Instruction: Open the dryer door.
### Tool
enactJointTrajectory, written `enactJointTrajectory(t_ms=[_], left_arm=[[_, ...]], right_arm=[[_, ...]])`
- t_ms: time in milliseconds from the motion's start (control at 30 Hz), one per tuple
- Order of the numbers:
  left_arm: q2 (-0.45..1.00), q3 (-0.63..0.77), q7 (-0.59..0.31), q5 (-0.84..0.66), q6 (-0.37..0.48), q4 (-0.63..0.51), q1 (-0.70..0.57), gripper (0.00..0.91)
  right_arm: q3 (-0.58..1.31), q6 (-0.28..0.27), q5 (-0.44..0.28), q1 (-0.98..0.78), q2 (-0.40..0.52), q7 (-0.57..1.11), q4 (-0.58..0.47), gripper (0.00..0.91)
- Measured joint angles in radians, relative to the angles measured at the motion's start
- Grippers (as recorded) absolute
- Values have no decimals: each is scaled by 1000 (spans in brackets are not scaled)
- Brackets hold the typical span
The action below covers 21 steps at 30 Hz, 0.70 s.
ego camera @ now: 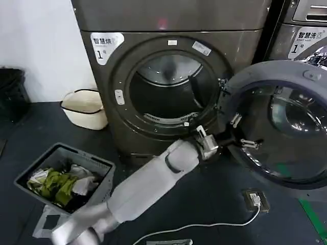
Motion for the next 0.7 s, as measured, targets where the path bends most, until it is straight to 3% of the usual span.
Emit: enactJointTrajectory(t_ms=[200,433,700], left_arm=[[102,-10,6,35,14,-139,66,907],[238,-76,7,-19,92,-289,146,907],[451,-198,7,-101,139,-512,281,907]], right_arm=[[-14,-4,0,5,0,1,-1,907],[-22,-55,34,-1,0,28,10,907],[-52,-48,68,-4,0,-1,12,907]])
